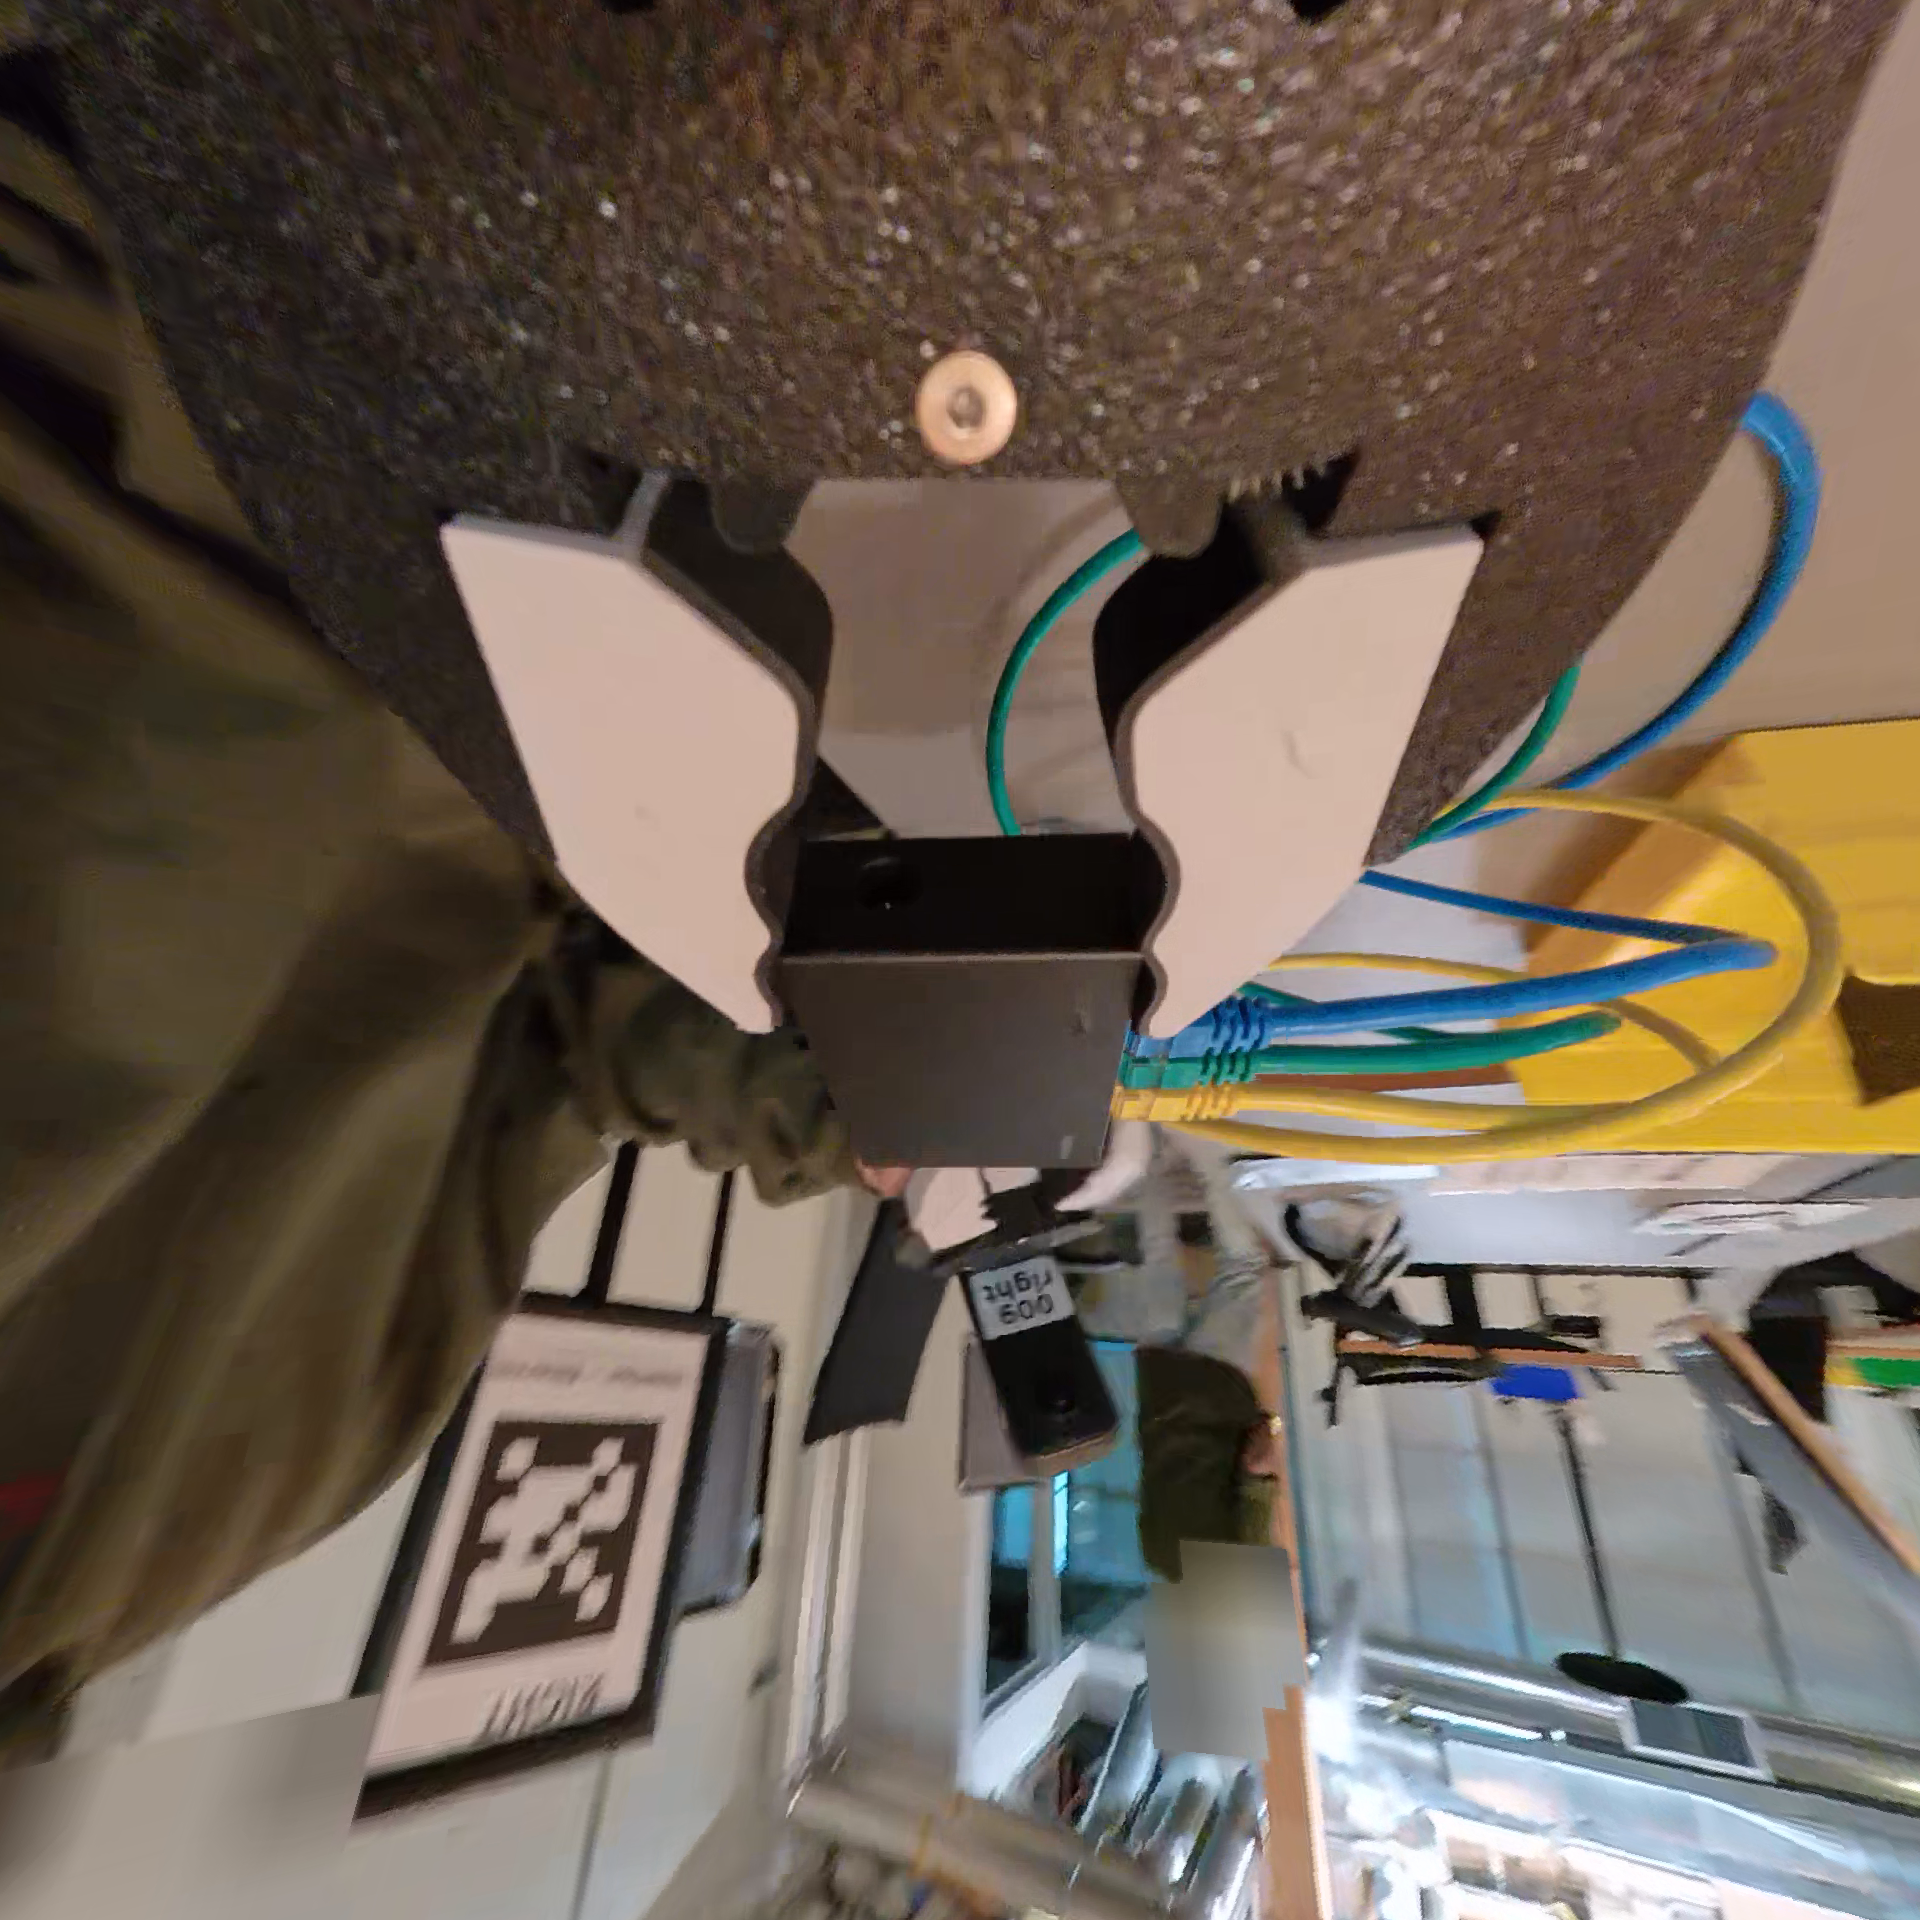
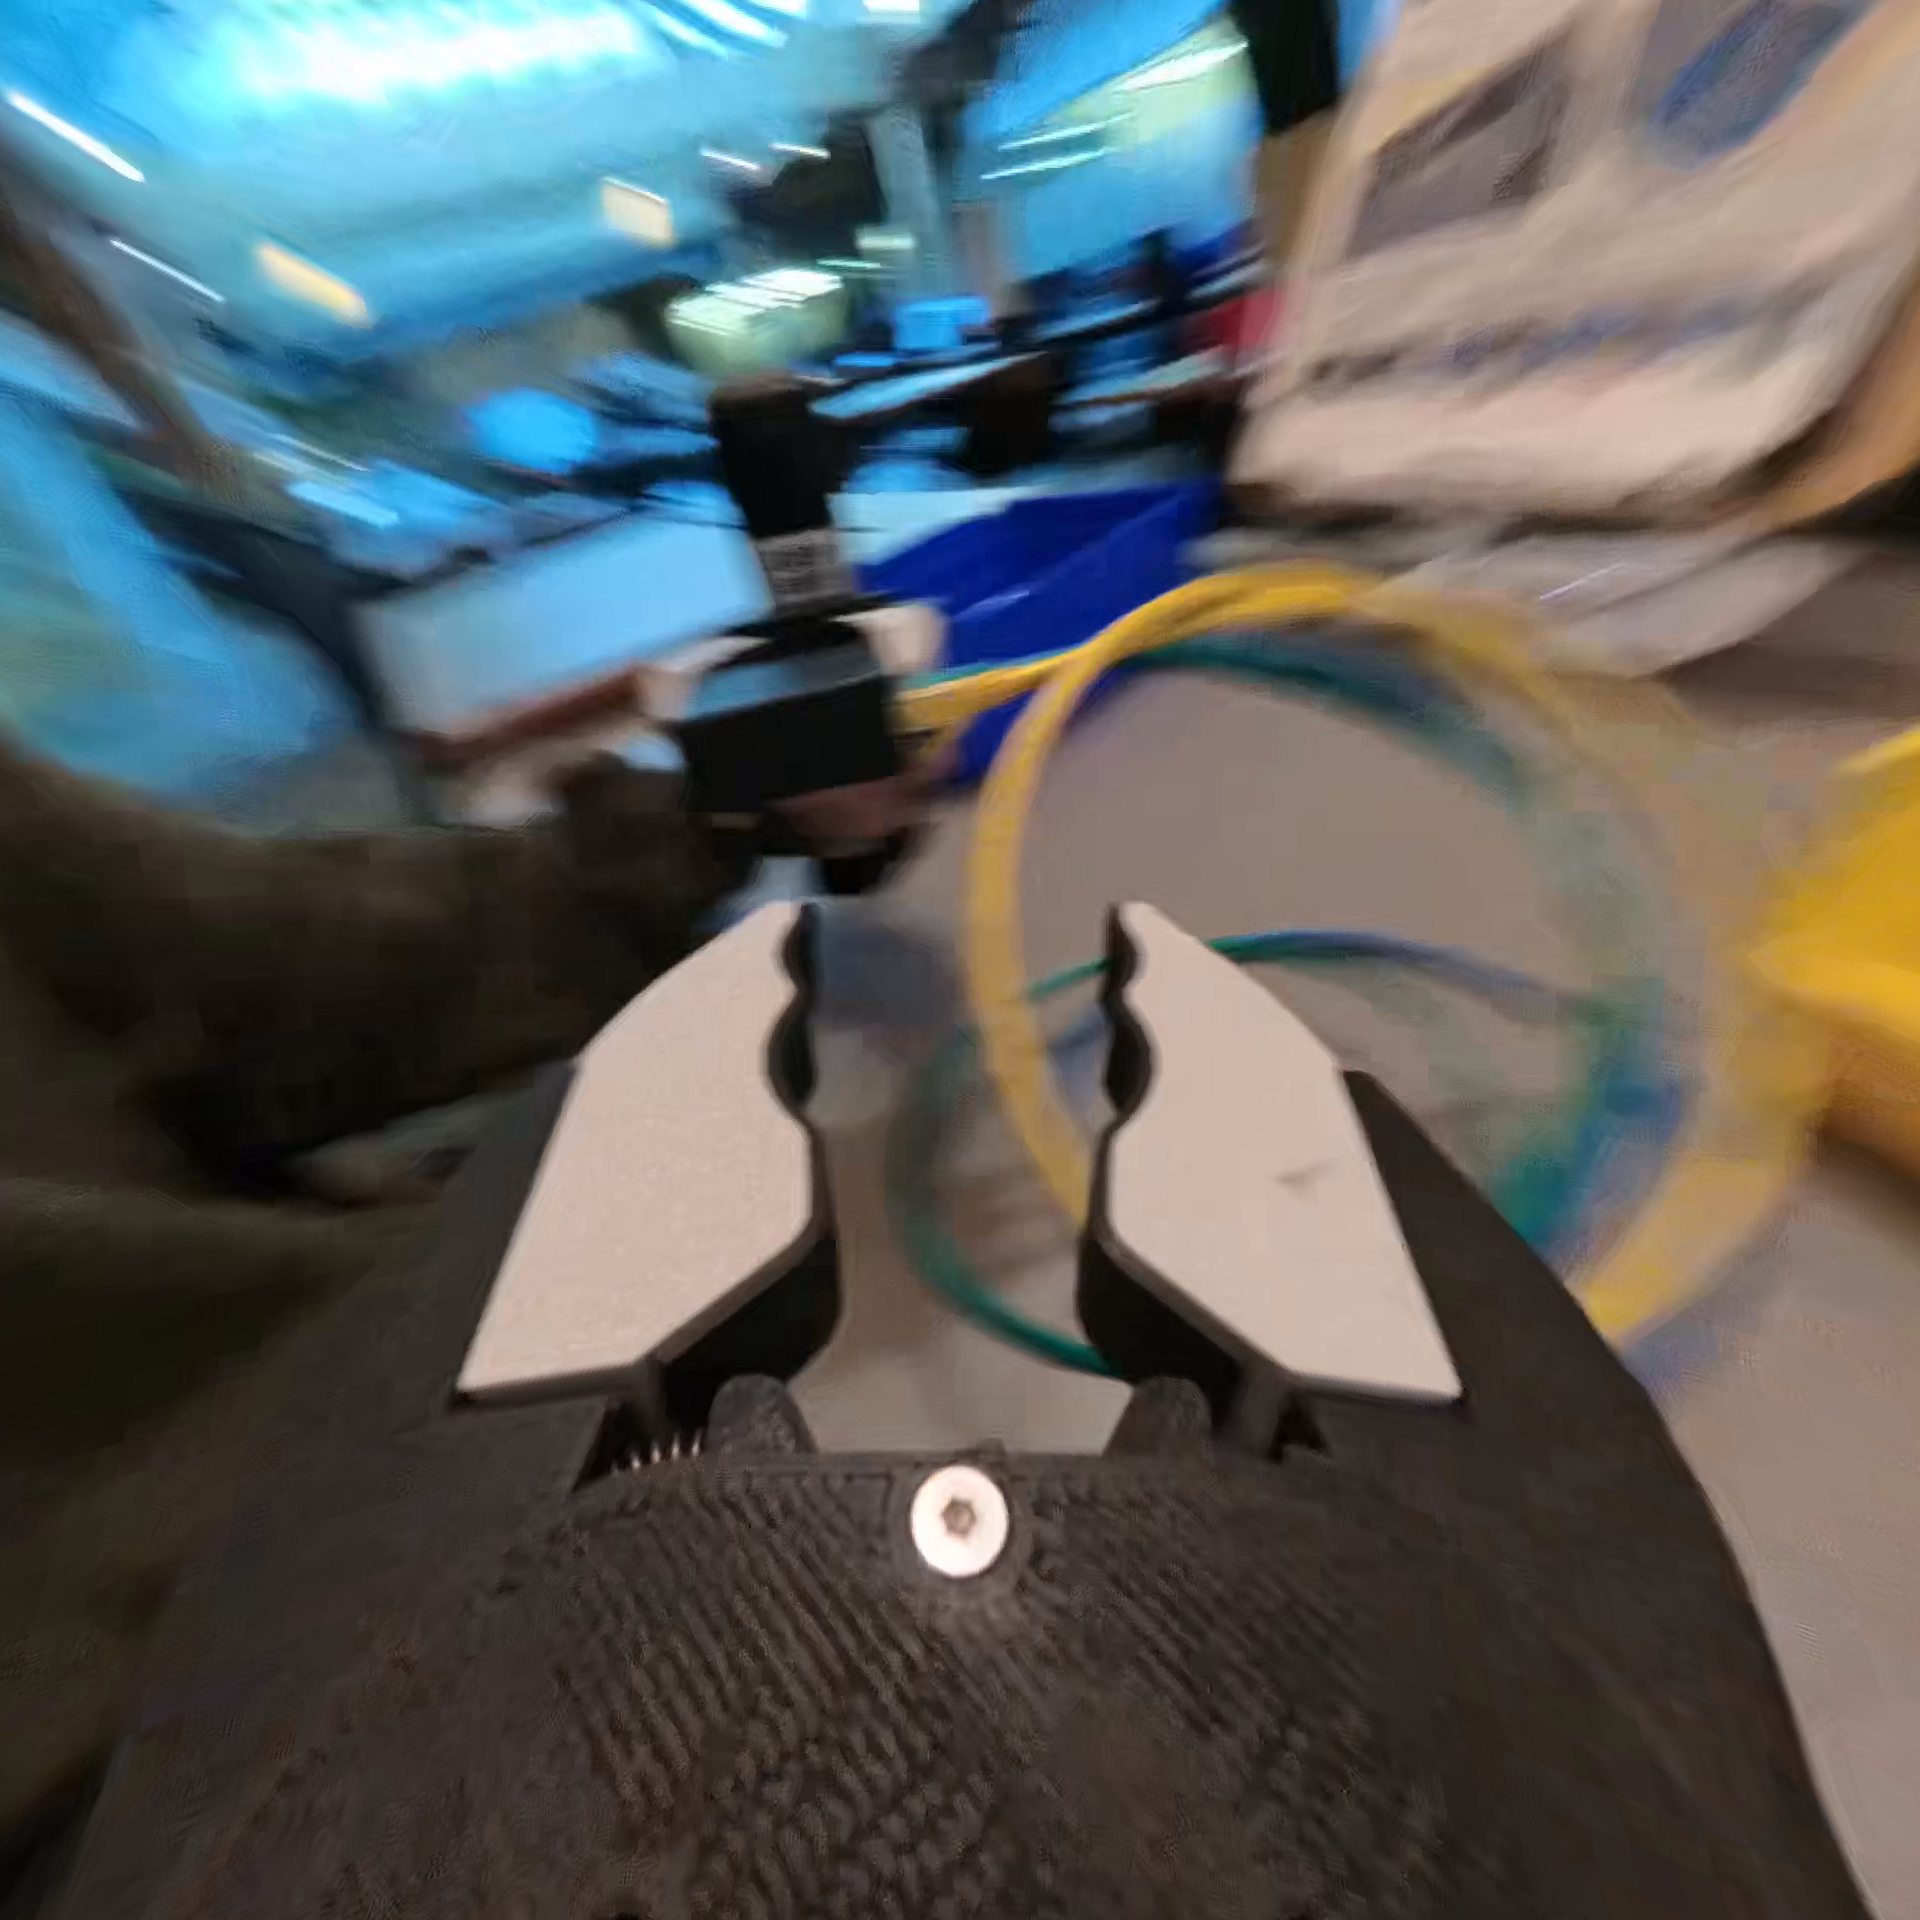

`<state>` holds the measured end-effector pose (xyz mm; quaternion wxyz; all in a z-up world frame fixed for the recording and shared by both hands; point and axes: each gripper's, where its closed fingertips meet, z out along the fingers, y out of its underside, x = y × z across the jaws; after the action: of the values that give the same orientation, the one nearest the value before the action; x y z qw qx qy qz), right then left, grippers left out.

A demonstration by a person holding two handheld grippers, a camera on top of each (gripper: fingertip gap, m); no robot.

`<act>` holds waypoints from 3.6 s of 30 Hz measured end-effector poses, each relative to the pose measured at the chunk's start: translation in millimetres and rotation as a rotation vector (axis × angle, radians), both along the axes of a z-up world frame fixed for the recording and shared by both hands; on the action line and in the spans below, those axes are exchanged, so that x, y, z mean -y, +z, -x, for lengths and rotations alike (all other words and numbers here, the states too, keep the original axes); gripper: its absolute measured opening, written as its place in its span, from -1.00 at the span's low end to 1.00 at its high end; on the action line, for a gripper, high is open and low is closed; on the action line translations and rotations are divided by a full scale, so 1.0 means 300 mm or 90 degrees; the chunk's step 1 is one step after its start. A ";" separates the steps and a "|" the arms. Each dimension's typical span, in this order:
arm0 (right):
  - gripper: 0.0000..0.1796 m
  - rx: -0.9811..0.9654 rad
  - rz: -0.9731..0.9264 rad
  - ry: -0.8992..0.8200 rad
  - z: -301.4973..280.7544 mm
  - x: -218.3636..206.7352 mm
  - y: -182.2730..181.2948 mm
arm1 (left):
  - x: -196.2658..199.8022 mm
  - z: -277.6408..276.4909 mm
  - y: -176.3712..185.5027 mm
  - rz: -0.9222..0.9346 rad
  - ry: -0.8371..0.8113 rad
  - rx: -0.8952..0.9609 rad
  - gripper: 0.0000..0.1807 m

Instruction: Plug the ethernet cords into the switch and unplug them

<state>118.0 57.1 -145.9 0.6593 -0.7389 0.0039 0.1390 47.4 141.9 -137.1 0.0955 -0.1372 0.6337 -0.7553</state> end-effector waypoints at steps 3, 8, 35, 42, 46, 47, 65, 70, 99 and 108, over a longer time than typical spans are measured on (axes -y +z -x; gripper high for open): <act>-0.21 0.360 -0.041 -0.188 -0.055 -0.007 0.054 | -0.044 -0.001 -0.002 0.072 -0.061 -0.041 -0.33; -0.16 0.646 -0.041 -0.170 -0.005 -0.122 0.019 | -0.058 -0.022 -0.003 0.130 -0.188 -0.089 -0.33; 0.00 0.541 -0.048 -0.190 -0.068 -0.349 0.027 | -0.122 -0.321 0.024 0.126 -0.300 -0.052 -0.33; -0.54 0.817 -0.068 -0.303 -0.098 -0.329 0.062 | -0.110 -0.297 0.057 0.162 -0.355 -0.066 -0.33; -0.65 0.996 -0.066 -0.284 -0.064 -0.312 0.088 | -0.088 -0.283 0.082 0.162 -0.374 -0.085 -0.33; -0.65 1.006 -0.063 -0.280 -0.055 -0.309 0.090 | -0.086 -0.277 0.088 0.160 -0.375 -0.085 -0.33; -0.70 1.036 0.024 0.029 0.006 -0.269 0.068 | 0.008 -0.208 -0.032 -0.077 -0.337 -0.112 -0.11; -0.70 0.995 0.027 0.062 0.011 -0.278 0.052 | 0.018 -0.191 -0.047 -0.115 -0.346 -0.105 -0.17; -0.48 0.857 0.093 -0.174 -0.106 -0.277 0.070 | -0.114 -0.238 -0.038 0.080 -0.393 -0.117 -0.20; -0.75 0.949 0.085 -0.062 -0.078 -0.349 0.110 | -0.121 -0.209 -0.025 0.103 -0.436 -0.107 -0.20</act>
<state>141.5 161.7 -113.0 0.4464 -0.6745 -0.4028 -0.4285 110.3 178.3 -144.6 -0.2266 0.0148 0.5870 -0.7771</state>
